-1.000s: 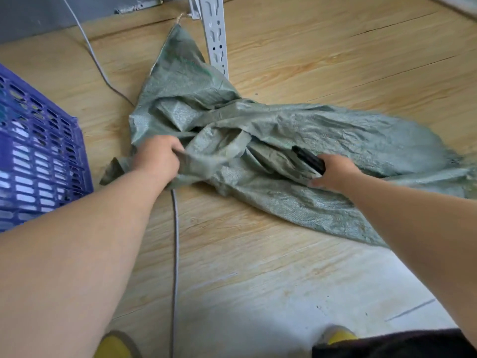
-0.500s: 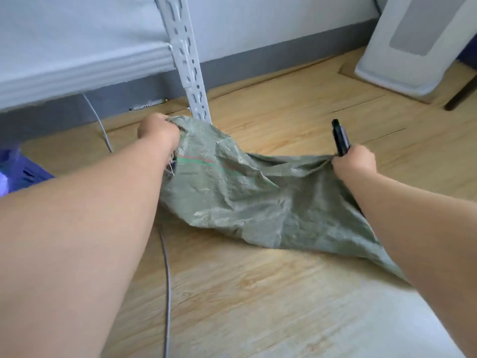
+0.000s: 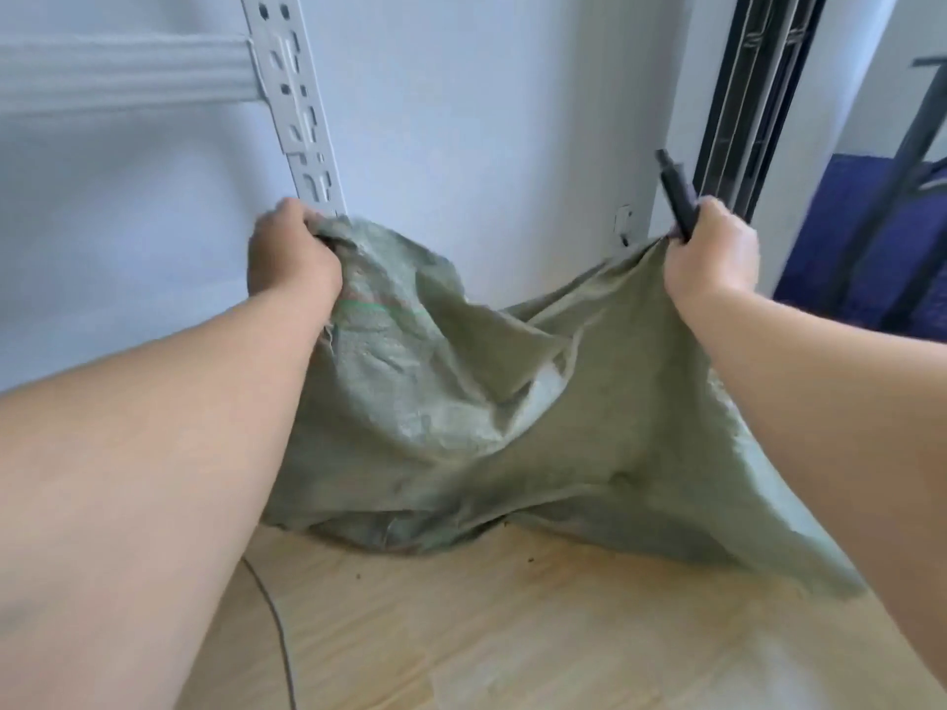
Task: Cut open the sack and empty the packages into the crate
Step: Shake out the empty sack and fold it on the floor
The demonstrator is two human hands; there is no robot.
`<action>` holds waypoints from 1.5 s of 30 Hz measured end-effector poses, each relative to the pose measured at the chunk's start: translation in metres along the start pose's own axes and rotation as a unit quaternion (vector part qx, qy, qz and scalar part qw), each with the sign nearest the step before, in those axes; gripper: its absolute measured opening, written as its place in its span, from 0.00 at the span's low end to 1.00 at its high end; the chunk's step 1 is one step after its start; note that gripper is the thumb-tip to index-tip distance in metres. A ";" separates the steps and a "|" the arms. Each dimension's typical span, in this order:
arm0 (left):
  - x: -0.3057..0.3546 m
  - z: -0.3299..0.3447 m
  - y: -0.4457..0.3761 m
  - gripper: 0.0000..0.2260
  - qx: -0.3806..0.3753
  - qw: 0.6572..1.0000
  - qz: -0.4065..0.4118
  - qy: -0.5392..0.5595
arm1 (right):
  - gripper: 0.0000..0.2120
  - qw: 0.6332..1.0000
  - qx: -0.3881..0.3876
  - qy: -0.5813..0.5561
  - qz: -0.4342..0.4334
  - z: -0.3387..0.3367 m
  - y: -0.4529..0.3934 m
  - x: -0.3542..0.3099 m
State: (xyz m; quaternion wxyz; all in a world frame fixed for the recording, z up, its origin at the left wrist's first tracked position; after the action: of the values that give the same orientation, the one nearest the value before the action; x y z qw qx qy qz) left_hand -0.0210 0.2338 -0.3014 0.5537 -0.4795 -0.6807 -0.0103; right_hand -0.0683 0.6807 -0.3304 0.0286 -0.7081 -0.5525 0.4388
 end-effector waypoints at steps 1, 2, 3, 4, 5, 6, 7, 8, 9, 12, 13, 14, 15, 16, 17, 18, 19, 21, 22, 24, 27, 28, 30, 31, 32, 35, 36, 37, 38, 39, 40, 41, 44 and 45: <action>0.012 -0.022 -0.005 0.14 0.075 0.996 0.008 0.038 | 0.07 0.997 0.065 -0.044 0.010 -0.023 -0.007 0.004; 0.012 -0.043 -0.007 0.13 0.147 0.985 -0.003 0.093 | 0.07 0.993 0.100 -0.060 0.013 -0.040 -0.012 0.010; 0.009 -0.051 -0.008 0.12 0.165 0.982 -0.005 0.095 | 0.08 0.995 0.086 -0.042 0.022 -0.044 -0.013 0.018; 0.007 -0.044 -0.006 0.12 0.121 0.992 0.007 0.022 | 0.10 0.999 0.028 0.005 0.032 -0.034 -0.009 0.028; -0.001 -0.018 0.002 0.12 0.013 0.993 0.037 -0.110 | 0.13 0.993 -0.070 0.091 0.039 -0.011 0.001 0.043; -0.021 0.021 0.027 0.13 -0.140 0.955 0.073 -0.249 | 0.15 0.958 -0.198 0.203 0.048 0.020 0.027 0.065; -0.053 0.060 0.070 0.13 -0.301 0.878 0.099 -0.359 | 0.15 0.893 -0.323 0.310 0.056 0.049 0.066 0.092; -0.092 0.083 0.123 0.13 -0.425 0.791 0.096 -0.430 | 0.14 0.824 -0.410 0.387 0.064 0.069 0.110 0.119; -0.125 0.092 0.168 0.13 -0.486 0.734 0.084 -0.466 | 0.14 0.778 -0.457 0.426 0.068 0.083 0.149 0.140; -0.178 0.097 0.238 0.14 -0.495 0.726 0.052 -0.475 | 0.17 0.806 -0.452 0.361 0.128 0.102 0.223 0.174; -0.196 0.096 0.254 0.15 -0.505 0.709 0.037 -0.491 | 0.18 0.800 -0.465 0.352 0.144 0.107 0.244 0.185; -0.217 0.094 0.268 0.15 -0.525 0.679 0.024 -0.512 | 0.21 0.783 -0.489 0.353 0.151 0.112 0.264 0.199; -0.236 0.091 0.282 0.16 -0.549 0.643 0.015 -0.534 | 0.23 0.759 -0.514 0.371 0.149 0.115 0.282 0.212; -0.256 0.086 0.298 0.17 -0.577 0.605 0.011 -0.548 | 0.21 0.734 -0.528 0.399 0.153 0.113 0.297 0.222; -0.273 0.083 0.316 0.18 -0.606 0.571 0.011 -0.554 | 0.18 0.731 -0.514 0.421 0.156 0.110 0.304 0.228; -0.288 0.080 0.333 0.19 -0.629 0.548 0.015 -0.552 | 0.14 0.738 -0.495 0.434 0.149 0.112 0.305 0.228; -0.299 0.078 0.349 0.19 -0.644 0.539 0.016 -0.542 | 0.10 0.755 -0.470 0.433 0.143 0.115 0.306 0.219; -0.304 0.079 0.373 0.19 -0.644 0.576 0.011 -0.503 | 0.07 0.826 -0.417 0.364 0.100 0.138 0.308 0.187; -0.298 0.081 0.377 0.19 -0.621 0.619 0.027 -0.481 | 0.08 0.856 -0.410 0.304 0.076 0.156 0.315 0.166; -0.283 0.085 0.377 0.18 -0.568 0.704 0.061 -0.422 | 0.13 0.874 -0.458 0.157 0.040 0.191 0.346 0.117; -0.284 0.080 0.376 0.09 -0.573 0.753 -0.020 -0.324 | 0.19 0.797 -0.601 0.056 0.022 0.231 0.422 0.085; -0.288 0.078 0.376 0.07 -0.580 0.753 -0.049 -0.307 | 0.20 0.734 -0.672 0.095 0.012 0.237 0.453 0.090; -0.295 0.074 0.373 0.03 -0.585 0.749 -0.068 -0.305 | 0.17 0.632 -0.760 0.141 0.051 0.237 0.491 0.110; -0.299 0.072 0.372 0.02 -0.585 0.743 -0.075 -0.317 | 0.15 0.635 -0.759 0.105 0.099 0.237 0.490 0.111; -0.305 0.070 0.370 0.03 -0.577 0.747 -0.095 -0.317 | 0.12 0.666 -0.729 0.031 0.158 0.241 0.481 0.108; -0.315 0.065 0.358 0.06 -0.524 0.790 -0.225 -0.224 | 0.13 0.693 -0.660 -0.171 0.235 0.251 0.460 0.079; -0.315 0.069 0.358 0.07 -0.541 0.782 -0.250 -0.184 | 0.13 0.676 -0.671 -0.201 0.228 0.252 0.464 0.066; -0.313 0.073 0.363 0.09 -0.583 0.751 -0.281 -0.134 | 0.14 0.665 -0.686 -0.207 0.213 0.252 0.472 0.055; -0.309 0.073 0.373 0.14 -0.638 0.696 -0.320 -0.077 | 0.15 0.656 -0.701 -0.192 0.205 0.250 0.479 0.050; -0.304 0.068 0.381 0.21 -0.682 0.640 -0.353 -0.021 | 0.15 0.644 -0.717 -0.168 0.207 0.249 0.486 0.051; -0.302 0.062 0.382 0.28 -0.693 0.612 -0.379 0.034 | 0.14 0.625 -0.736 -0.148 0.215 0.248 0.492 0.054; -0.307 0.057 0.374 0.31 -0.664 0.624 -0.405 0.078 | 0.14 0.603 -0.754 -0.135 0.223 0.244 0.496 0.057; -0.382 0.012 0.338 0.33 -0.388 0.788 -0.474 -0.062 | 0.20 0.600 -0.755 -0.129 0.230 0.239 0.487 0.065; -0.400 -0.008 0.345 0.36 -0.340 0.784 -0.497 -0.151 | 0.23 0.620 -0.735 -0.137 0.238 0.239 0.479 0.068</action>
State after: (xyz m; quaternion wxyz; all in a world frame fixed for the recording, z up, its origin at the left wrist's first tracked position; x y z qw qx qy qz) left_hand 0.1847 0.1589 -0.7817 0.1628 -0.2274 -0.8523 -0.4420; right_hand 0.1388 0.4437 -0.7689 -0.6827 -0.5319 -0.5001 -0.0303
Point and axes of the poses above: each hand's wrist, its own y-axis away from the middle knuckle, its own z-axis out of the palm, x = y × z, the point moved 10 cm from there along -y, towards the middle knuckle, and after that the axes turned 3 degrees about -x, right-handed, at the moved point
